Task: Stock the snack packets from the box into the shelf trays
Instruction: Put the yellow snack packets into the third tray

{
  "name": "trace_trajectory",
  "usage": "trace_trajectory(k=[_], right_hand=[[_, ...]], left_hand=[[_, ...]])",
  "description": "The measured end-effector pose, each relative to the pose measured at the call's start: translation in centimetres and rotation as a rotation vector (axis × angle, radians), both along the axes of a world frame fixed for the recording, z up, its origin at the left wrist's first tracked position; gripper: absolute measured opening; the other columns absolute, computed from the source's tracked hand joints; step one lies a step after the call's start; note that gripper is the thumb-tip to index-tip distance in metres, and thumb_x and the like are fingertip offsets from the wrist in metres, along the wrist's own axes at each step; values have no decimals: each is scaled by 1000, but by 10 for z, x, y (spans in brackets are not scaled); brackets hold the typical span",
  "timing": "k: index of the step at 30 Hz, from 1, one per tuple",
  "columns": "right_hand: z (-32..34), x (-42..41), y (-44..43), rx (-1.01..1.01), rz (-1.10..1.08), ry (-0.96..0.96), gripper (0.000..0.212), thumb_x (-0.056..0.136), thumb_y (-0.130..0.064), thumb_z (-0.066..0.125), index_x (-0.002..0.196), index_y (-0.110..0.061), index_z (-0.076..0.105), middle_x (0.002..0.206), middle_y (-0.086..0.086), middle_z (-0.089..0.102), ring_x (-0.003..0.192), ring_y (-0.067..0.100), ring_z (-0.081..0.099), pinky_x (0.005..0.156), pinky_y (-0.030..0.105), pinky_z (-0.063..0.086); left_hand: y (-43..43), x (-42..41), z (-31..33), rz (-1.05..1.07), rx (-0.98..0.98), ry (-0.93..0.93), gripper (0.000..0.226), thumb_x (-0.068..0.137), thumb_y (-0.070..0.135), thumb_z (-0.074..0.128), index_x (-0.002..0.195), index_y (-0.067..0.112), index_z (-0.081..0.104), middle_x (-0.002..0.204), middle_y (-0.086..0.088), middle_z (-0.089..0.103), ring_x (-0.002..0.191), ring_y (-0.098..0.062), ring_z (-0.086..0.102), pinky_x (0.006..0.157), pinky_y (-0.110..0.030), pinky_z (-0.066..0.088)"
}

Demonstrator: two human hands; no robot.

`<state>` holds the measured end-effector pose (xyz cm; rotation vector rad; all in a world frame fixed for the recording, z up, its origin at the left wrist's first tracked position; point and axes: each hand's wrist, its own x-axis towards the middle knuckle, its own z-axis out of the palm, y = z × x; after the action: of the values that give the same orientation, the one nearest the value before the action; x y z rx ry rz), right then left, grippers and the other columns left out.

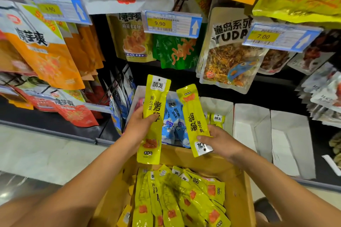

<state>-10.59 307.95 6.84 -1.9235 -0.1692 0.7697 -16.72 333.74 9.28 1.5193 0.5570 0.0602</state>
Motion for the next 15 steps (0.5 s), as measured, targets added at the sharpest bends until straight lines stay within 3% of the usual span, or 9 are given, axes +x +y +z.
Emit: trace_trajectory(k=[2,4,6,8,10,13,14,15], right_hand=[[10,0,-1,-83,46,-113,31,92,-32,72,122,-25,66,120,-7,70,112,17,64,96,43,53],[18,3,-2,-144,51,-217,24,90,-28,75,113,-24,70,111,-7,71,98,17,67,83,39,57],[24,6,-2,-168,1,-294,23,83,-33,81,102,-26,69,100,-6,71,86,14,66,70,30,55],[33,6,-1,-116,-14,-330,20,81,-34,83,91,-19,73,83,0,75,71,20,69,61,33,54],[37,4,3,-51,-18,-278,17,83,-31,81,94,-19,77,83,0,77,78,26,74,71,44,59],[43,1,7,51,-52,-207,20,87,-33,75,101,-19,78,92,-1,79,88,20,75,86,50,59],[44,0,8,66,-63,-186,24,88,-37,74,102,-17,78,94,2,78,89,22,75,86,52,58],[44,0,9,84,-81,-169,27,90,-39,72,102,-16,77,94,5,78,89,24,75,85,54,58]], left_hand=[[2,-1,4,-44,74,-49,26,101,16,64,122,31,70,120,8,75,109,-14,71,101,-47,55],[3,0,7,-51,143,-91,24,101,17,64,118,33,70,117,10,75,107,-14,71,96,-45,57],[4,0,9,-27,190,-134,22,102,17,63,117,31,69,107,7,77,97,-23,73,87,-50,60],[3,0,10,-36,245,-164,21,102,19,62,116,34,67,103,3,76,92,-32,71,79,-53,59],[2,0,9,-71,284,-180,21,102,20,63,117,35,66,105,2,75,89,-28,71,75,-50,59],[-4,1,5,-141,252,-150,25,102,11,61,123,23,65,107,18,69,85,10,66,72,-14,51],[-7,0,3,-168,226,-129,26,102,8,61,124,20,64,105,23,65,83,17,64,68,-5,46],[-11,-1,0,-190,193,-100,26,102,8,60,125,18,63,105,22,67,83,13,65,64,-4,45]])
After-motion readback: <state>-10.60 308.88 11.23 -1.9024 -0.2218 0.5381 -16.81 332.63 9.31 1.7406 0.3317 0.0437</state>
